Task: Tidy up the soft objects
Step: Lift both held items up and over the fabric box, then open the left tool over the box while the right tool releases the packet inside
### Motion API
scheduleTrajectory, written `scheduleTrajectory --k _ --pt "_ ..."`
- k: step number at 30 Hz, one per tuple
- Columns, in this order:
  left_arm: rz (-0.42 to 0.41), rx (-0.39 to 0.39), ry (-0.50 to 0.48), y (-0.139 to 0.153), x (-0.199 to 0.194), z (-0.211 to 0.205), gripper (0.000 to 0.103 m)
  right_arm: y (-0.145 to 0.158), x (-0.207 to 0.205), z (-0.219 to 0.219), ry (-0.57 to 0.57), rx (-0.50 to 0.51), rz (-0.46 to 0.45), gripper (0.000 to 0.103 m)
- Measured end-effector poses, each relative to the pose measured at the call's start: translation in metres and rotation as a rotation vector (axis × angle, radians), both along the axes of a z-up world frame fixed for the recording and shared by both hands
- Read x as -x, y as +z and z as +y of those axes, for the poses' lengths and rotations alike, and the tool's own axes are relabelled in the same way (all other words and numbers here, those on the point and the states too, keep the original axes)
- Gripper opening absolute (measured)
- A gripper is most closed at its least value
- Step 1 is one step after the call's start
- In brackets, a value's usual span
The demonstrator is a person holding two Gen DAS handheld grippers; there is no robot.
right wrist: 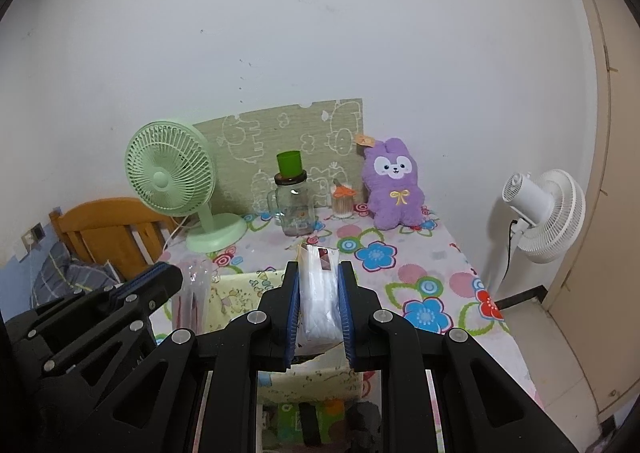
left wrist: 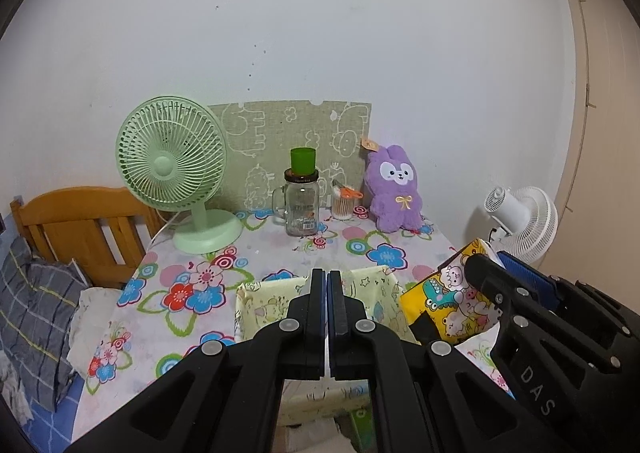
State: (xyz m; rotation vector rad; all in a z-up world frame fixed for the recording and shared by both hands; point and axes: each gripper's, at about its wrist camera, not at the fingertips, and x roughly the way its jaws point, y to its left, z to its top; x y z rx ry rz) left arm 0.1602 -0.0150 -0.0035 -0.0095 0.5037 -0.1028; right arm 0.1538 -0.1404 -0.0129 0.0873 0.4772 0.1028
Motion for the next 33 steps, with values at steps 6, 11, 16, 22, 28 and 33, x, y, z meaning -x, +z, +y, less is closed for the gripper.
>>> scheduleTrajectory --k 6,11,16,22,28,33 --pt "0.017 0.015 0.007 -0.007 -0.018 0.004 0.0 -0.006 -0.019 0.0 -0.004 -0.011 0.011 0.021" --pt "0.032 0.032 0.009 -0.015 -0.033 0.006 0.0 -0.013 -0.034 0.001 -0.008 -0.016 0.02 0.021" --pt "0.06 0.05 0.021 -0.029 -0.05 0.011 0.0 -0.023 -0.049 0.004 -0.005 -0.017 0.028 0.021" --pt "0.109 0.056 0.044 -0.051 -0.067 0.017 0.0 -0.038 -0.067 0.008 -0.003 -0.016 0.046 0.021" --pt "0.154 0.049 0.105 -0.069 -0.07 0.022 0.029 -0.054 -0.08 0.01 -0.002 -0.025 0.079 0.021" --pt "0.174 0.041 0.127 -0.077 -0.069 0.026 0.052 -0.064 -0.083 0.016 0.016 -0.012 0.099 0.021"
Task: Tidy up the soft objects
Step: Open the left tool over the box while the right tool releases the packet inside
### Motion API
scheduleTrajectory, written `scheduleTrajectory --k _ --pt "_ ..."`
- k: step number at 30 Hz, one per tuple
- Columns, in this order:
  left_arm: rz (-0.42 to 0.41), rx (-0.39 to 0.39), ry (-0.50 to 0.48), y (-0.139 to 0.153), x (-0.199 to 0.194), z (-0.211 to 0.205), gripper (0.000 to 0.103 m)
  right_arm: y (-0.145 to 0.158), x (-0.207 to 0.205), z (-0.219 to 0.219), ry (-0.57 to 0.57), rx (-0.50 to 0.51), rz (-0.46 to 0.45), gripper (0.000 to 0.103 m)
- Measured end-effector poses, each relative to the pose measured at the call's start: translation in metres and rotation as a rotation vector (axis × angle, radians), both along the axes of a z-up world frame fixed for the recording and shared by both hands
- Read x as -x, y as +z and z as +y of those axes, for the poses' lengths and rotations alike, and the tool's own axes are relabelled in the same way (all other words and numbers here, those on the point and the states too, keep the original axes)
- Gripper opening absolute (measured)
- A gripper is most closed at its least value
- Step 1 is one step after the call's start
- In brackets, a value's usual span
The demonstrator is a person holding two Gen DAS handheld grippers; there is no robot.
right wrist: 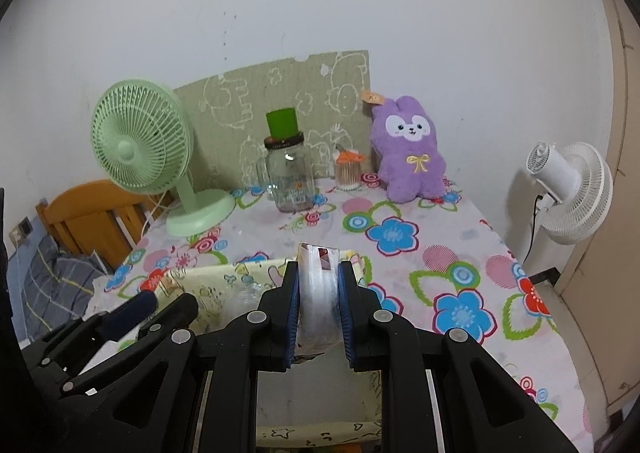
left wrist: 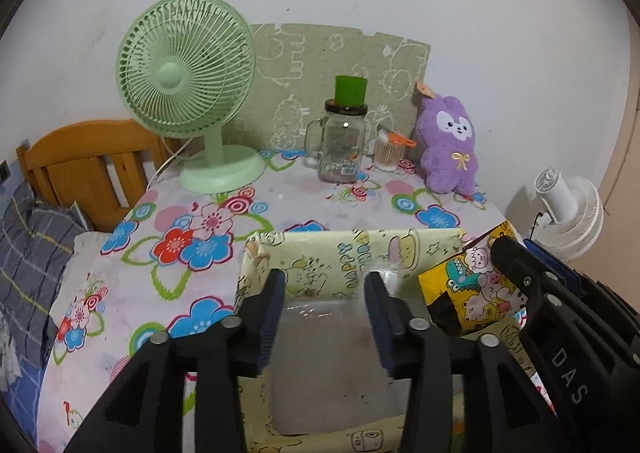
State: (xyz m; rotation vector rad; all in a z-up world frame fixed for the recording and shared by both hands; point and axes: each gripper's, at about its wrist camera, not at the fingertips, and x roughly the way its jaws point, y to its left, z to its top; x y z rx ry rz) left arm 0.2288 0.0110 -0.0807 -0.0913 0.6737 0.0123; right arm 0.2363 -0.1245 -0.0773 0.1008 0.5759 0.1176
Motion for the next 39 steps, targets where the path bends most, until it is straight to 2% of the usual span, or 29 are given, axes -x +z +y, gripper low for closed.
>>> scheduleTrajectory --k 1,2,8,16,18,19,20,22,24,27,30,39 --pt "0.005 -0.007 0.006 -0.001 0.0 0.0 0.063 -0.002 0.0 0.001 0.003 0.002 0.004 0.021" --pt "0.007 -0.018 0.018 -0.002 0.001 0.002 0.069 -0.003 -0.001 0.001 0.002 0.003 0.007 0.021" --pt "0.017 -0.037 0.008 -0.006 0.005 0.0 0.074 -0.006 -0.003 0.0 0.007 -0.012 0.019 0.023" --pt "0.026 -0.018 0.003 -0.006 0.011 0.002 0.081 -0.01 -0.001 0.004 0.056 -0.014 0.042 0.027" --pt "0.025 -0.016 0.001 -0.006 0.014 0.002 0.081 -0.01 0.001 0.005 0.061 -0.009 0.042 0.032" --pt "0.025 -0.017 0.002 -0.005 0.015 0.002 0.082 -0.009 0.003 0.006 0.062 -0.007 0.039 0.044" --pt "0.024 -0.017 0.003 -0.004 0.016 0.002 0.082 -0.008 0.005 0.006 0.061 -0.006 0.031 0.06" --pt "0.02 -0.014 0.002 -0.002 0.02 0.002 0.082 -0.005 0.012 0.005 0.047 0.001 0.003 0.073" --pt "0.014 -0.01 0.0 0.0 0.023 0.002 0.083 -0.001 0.016 0.005 0.044 0.011 -0.012 0.075" --pt "0.006 0.009 -0.039 0.005 0.03 0.001 0.084 0.004 0.023 0.004 0.056 0.006 -0.023 0.083" --pt "-0.013 -0.006 -0.038 0.011 0.038 0.0 0.084 0.012 0.034 0.004 0.044 0.026 -0.058 0.091" --pt "-0.074 -0.033 -0.011 0.029 0.064 -0.001 0.1 0.032 0.063 0.005 0.049 0.042 -0.113 0.102"
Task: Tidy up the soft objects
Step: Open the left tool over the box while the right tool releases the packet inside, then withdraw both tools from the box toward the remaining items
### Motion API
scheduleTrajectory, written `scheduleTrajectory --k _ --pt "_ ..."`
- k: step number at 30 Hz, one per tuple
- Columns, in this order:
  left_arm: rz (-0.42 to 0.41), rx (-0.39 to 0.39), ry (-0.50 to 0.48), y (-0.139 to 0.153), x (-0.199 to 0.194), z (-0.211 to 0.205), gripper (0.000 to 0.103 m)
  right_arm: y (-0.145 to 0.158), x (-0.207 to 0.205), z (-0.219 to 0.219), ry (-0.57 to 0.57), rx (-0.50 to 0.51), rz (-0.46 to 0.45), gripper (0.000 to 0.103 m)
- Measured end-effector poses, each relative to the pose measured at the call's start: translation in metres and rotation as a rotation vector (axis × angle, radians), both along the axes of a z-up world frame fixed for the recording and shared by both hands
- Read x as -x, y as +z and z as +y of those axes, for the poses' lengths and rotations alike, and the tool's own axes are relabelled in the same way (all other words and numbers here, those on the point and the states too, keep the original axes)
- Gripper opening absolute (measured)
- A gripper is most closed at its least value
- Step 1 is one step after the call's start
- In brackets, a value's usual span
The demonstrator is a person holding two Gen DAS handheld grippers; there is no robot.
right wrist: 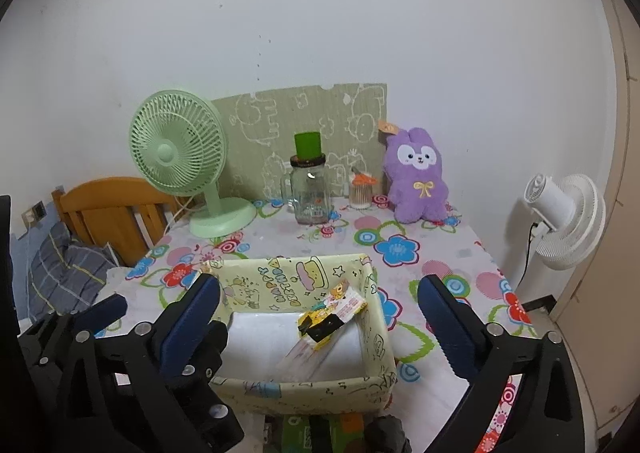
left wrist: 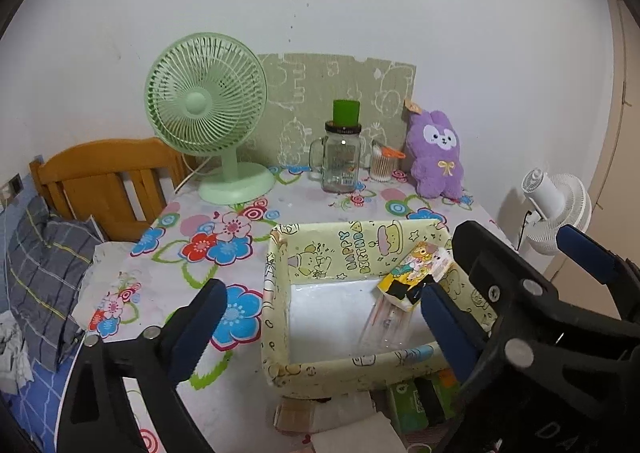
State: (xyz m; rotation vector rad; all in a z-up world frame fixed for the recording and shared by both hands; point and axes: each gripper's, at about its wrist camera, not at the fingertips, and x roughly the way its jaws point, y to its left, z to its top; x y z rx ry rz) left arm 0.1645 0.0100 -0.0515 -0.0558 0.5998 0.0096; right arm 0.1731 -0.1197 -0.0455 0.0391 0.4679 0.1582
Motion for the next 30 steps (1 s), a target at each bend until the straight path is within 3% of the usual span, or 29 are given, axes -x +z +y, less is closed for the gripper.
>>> scheduleTrajectory --k 18,30 --pt "-0.041 0.019 -0.026 0.017 0.049 -0.007 0.103 0.021 0.052 -0.005 0.033 0.002 -0.035 0.103" --pt "-0.058 0.001 -0.048 0.007 0.075 -0.015 0.103 0.012 0.081 -0.009 0.028 0.034 -0.03 0.103"
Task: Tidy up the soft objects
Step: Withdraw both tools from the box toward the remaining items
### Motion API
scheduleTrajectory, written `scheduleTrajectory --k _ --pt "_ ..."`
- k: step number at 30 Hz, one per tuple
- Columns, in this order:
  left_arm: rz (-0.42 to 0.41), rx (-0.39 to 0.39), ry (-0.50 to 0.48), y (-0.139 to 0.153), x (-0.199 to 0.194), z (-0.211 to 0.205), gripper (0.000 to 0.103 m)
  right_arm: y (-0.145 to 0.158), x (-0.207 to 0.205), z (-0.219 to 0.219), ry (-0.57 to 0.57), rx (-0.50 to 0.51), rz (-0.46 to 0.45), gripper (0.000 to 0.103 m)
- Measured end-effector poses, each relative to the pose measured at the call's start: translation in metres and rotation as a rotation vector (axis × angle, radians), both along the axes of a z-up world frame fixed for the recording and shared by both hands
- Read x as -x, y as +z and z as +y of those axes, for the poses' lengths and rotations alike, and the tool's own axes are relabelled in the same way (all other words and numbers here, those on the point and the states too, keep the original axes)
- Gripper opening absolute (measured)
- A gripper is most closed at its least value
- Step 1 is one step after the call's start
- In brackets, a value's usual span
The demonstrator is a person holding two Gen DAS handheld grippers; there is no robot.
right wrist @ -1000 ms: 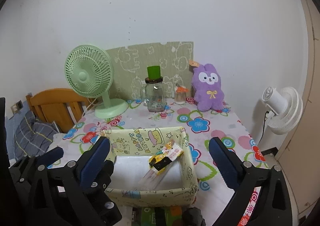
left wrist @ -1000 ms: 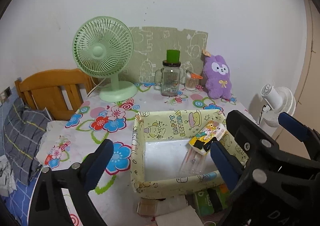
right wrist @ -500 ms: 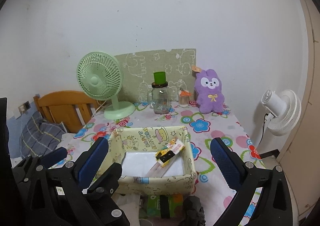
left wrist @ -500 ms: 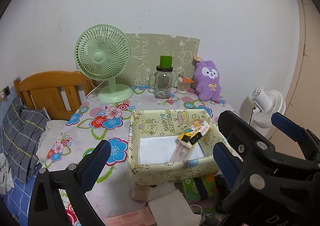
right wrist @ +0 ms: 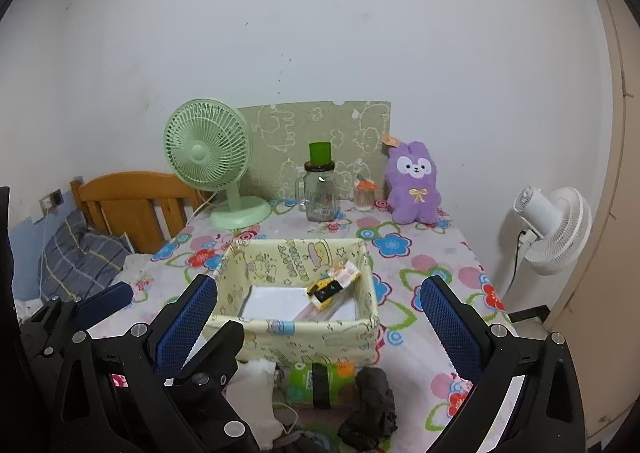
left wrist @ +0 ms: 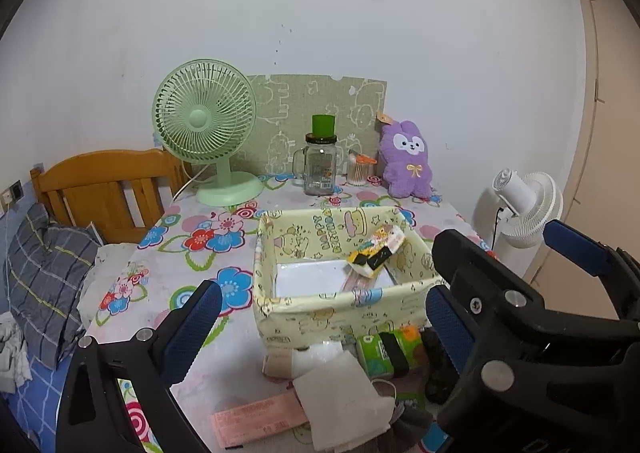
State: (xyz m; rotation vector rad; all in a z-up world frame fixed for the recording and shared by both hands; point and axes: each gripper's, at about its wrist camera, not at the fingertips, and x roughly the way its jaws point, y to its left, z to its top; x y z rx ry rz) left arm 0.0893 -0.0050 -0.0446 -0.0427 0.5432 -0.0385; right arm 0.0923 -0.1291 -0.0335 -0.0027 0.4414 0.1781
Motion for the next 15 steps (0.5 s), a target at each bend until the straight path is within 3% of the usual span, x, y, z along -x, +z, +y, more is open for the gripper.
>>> scheduleTrajectory --k 15 --pt "0.068 0.009 0.017 -0.037 0.014 -0.01 0.101 -0.037 0.015 -0.009 -0.014 -0.001 0.053 0.1"
